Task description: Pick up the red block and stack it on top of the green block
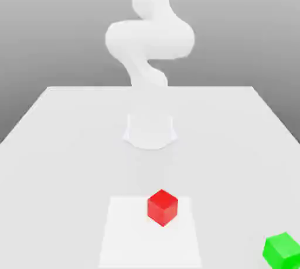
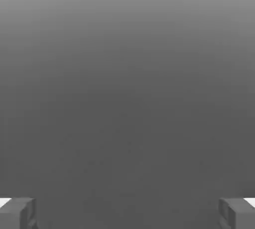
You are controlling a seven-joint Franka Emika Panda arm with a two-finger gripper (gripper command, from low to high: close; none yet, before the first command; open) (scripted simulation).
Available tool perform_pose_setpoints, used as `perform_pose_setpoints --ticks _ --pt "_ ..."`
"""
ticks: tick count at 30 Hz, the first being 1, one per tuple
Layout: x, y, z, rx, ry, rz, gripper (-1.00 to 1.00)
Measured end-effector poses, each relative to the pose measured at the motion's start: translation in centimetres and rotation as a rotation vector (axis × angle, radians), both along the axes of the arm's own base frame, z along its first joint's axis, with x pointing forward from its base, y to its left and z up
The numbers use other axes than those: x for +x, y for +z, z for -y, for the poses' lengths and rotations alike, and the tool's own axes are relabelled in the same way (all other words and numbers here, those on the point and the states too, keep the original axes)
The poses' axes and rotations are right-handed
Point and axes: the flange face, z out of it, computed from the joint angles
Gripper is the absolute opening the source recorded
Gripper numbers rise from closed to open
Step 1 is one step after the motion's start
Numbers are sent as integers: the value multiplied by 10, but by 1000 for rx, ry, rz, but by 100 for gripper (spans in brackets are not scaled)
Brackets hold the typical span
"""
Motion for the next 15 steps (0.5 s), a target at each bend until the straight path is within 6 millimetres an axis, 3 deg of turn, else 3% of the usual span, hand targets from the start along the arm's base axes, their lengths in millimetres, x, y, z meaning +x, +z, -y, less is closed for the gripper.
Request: perform_pose_setpoints --ticks 4,8,12,15 --pt "42 -99 -2 -32 143 -144 0" --pt "59 -199 -13 -80 284 -282 0" --pt "53 -299 -27 -148 435 -423 0" --pt "31 -376 -35 -218 560 -537 0"
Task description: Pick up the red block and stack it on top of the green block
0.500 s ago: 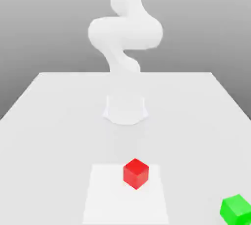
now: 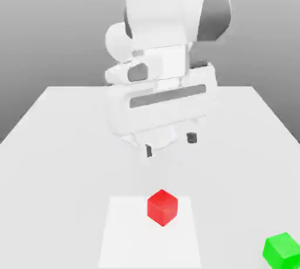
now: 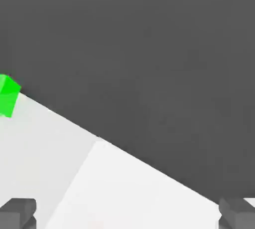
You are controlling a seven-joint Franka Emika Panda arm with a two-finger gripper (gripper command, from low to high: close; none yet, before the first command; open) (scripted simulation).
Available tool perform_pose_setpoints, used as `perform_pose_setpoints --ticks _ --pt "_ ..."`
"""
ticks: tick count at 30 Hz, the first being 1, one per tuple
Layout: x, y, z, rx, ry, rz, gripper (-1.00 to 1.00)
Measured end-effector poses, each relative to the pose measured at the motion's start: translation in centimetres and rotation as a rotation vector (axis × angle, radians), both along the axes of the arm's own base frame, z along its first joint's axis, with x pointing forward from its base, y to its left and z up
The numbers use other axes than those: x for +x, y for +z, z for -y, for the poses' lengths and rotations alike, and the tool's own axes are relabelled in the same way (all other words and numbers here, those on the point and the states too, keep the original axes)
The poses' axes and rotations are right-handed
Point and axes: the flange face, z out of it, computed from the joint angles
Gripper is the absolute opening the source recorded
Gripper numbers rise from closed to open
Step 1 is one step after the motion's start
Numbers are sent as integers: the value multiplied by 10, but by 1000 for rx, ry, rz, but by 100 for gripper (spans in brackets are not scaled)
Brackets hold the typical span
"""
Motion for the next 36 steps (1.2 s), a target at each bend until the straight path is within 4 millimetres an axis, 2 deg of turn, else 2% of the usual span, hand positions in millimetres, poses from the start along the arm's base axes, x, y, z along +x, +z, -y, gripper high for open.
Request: perform_pose_setpoints --ticks 2,4,16,17,24,30,36 --pt "-22 -45 -1 -50 90 -70 0" --pt "-36 -71 0 -79 144 -108 0" --pt "-41 -139 0 -89 162 -121 0" --pt "-42 -142 0 -88 162 -122 -100" --pt "-41 -142 0 -88 162 -123 -100" --pt "-36 -109 0 -89 166 -115 -100" --pt "-41 -81 1 -88 161 -121 -100"
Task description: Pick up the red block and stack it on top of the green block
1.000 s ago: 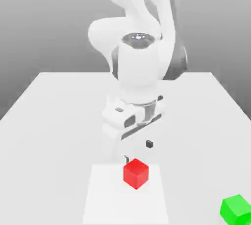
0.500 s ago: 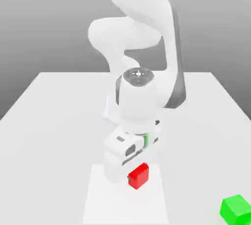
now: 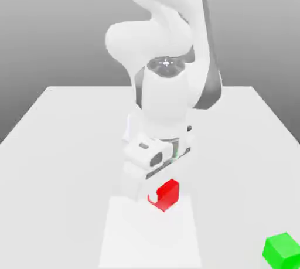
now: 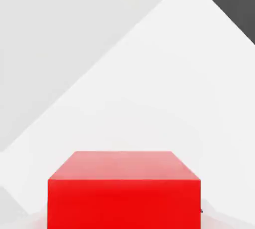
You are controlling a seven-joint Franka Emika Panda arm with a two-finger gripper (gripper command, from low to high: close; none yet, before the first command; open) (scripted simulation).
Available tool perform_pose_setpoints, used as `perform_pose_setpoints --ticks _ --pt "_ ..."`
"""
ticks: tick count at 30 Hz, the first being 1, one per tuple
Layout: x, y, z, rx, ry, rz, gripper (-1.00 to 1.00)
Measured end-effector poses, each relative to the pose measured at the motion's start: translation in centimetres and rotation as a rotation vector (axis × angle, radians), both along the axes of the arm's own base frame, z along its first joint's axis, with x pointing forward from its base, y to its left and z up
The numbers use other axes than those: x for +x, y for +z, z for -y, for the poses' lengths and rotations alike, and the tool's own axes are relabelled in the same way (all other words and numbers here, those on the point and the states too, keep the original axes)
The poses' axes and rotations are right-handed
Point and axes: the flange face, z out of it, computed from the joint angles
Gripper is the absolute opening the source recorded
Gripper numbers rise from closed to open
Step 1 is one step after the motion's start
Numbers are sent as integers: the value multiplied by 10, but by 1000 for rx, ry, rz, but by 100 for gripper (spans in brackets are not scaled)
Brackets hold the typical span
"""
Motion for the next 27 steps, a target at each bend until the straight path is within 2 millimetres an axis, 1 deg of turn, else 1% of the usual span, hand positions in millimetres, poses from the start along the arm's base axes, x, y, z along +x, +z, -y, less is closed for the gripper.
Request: perform_pose_setpoints --ticks 1,2,4,5,6,12,14,17,18,19,21,22,27 --pt "3 3 -1 -3 11 -1 -100" --pt "10 7 -4 -8 39 -1 -100" --pt "28 13 -14 -19 116 1 -100" --pt "37 16 -27 -25 175 1 -100" --pt "45 18 -47 -29 250 2 -100" --pt "89 33 -125 -35 569 2 -100" --pt "99 36 -156 -29 680 1 -100" --pt "107 40 -208 -12 852 -2 -100" --pt "109 38 -222 -7 897 -3 -100" --pt "109 28 -229 -4 920 -3 -100" --pt "110 2 -235 -2 937 -3 -100" --pt "110 -13 -235 -1 939 -3 100" --pt "110 -13 -235 -1 939 -3 100"
